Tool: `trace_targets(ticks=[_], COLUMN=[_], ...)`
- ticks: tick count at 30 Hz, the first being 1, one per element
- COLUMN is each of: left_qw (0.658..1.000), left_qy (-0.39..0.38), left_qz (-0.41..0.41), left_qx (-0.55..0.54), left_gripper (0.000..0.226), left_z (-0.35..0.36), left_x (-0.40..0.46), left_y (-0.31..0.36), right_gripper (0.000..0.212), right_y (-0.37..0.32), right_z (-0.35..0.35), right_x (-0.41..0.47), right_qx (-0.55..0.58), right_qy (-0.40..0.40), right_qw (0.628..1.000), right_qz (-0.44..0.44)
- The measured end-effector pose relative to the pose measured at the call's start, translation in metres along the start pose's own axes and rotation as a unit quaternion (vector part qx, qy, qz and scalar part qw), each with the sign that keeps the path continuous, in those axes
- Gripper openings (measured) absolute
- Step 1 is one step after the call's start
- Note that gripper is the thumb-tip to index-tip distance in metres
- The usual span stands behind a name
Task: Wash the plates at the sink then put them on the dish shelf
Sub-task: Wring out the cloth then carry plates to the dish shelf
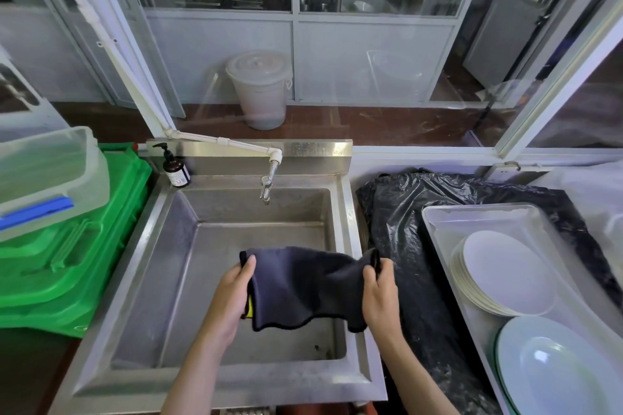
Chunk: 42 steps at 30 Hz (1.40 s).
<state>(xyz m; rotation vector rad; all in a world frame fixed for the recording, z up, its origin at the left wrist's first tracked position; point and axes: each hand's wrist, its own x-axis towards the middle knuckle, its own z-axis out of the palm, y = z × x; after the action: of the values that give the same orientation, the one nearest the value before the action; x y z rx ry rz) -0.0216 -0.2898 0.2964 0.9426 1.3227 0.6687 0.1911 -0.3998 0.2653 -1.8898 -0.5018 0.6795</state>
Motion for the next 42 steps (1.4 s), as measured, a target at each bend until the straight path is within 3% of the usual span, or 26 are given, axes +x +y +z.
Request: trace_targets(ticks=[5,11,19,25,30,34,42], left_qw=[0.985,0.921,0.888,0.913,0.914,0.928,0.925], left_qy=[0.093,0.162,0.239,0.21,0.133,0.066,0.039], left_qz=[0.072,0.168,0.241,0.229,0.271,0.275,0.254], left_qx=[0.125,0.311,0.309,0.265,0.271,0.243,0.279], left_gripper=[0.035,0.033,0.033,0.042,0.039,0.035,0.042], left_z=[-0.028,-0.034,-0.041,-0.029,-0.008,0.012,0.041], left_x=[0.012,0.007,0.001,-0.003,-0.005,-0.005,-0.015], left_y=[-0.007,-0.012,-0.026,-0.019,-0.025,-0.025,-0.023], right_gripper=[0.015,0.015,0.019,0.018,0.005,0.007,0.011], right_y=[0.016,0.014,0.013,0.011,-0.004,-0.017,-0.015], right_z=[-0.018,-0.026,-0.028,-0.023,-0.005,0.017,0.038], right_x=[0.016,0.014,0.012,0.012,-0.003,-0.018,-0.035], right_qx=[0.049,0.008,-0.023,0.011,0.05,0.072,0.041], right_qy=[0.082,0.093,0.136,0.103,0.007,-0.072,-0.137], right_qw=[0.994,0.995,0.99,0.994,0.997,0.991,0.985], right_qz=[0.046,-0.02,-0.023,-0.02,-0.052,-0.084,-0.1])
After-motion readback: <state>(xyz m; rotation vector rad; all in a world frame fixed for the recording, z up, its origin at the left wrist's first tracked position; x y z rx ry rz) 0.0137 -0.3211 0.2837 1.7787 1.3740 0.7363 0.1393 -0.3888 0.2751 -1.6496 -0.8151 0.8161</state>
